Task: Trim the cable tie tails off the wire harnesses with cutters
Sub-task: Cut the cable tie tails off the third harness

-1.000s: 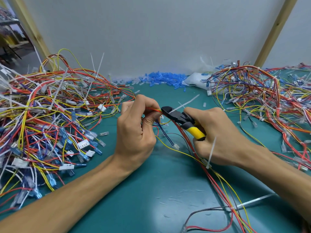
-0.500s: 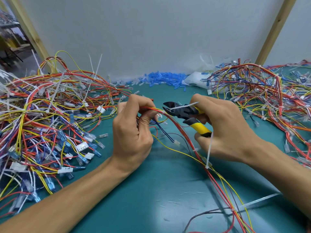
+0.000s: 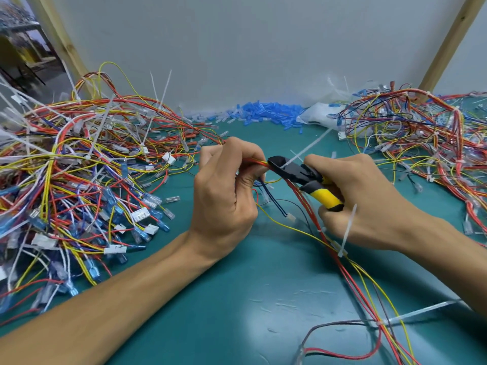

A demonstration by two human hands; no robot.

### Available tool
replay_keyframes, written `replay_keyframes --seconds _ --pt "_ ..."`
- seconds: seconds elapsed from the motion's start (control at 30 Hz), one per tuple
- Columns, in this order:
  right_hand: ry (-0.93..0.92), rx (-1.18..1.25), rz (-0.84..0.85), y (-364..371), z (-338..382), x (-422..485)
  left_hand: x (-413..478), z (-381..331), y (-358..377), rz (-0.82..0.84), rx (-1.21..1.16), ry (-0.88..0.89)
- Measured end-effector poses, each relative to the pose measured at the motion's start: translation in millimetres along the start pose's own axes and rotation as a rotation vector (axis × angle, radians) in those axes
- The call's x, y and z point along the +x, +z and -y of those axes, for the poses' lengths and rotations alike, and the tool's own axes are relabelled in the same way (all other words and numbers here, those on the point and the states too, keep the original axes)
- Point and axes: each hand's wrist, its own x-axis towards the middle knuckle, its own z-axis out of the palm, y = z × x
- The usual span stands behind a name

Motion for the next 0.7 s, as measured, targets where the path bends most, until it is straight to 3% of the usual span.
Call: replay_keyframes --seconds 0.7 --pt "0.022 -0.068 -0.009 -2.0 2.8 -1.8 0.7 -2.0 -1.4 -0.004 -0.038 -0.020"
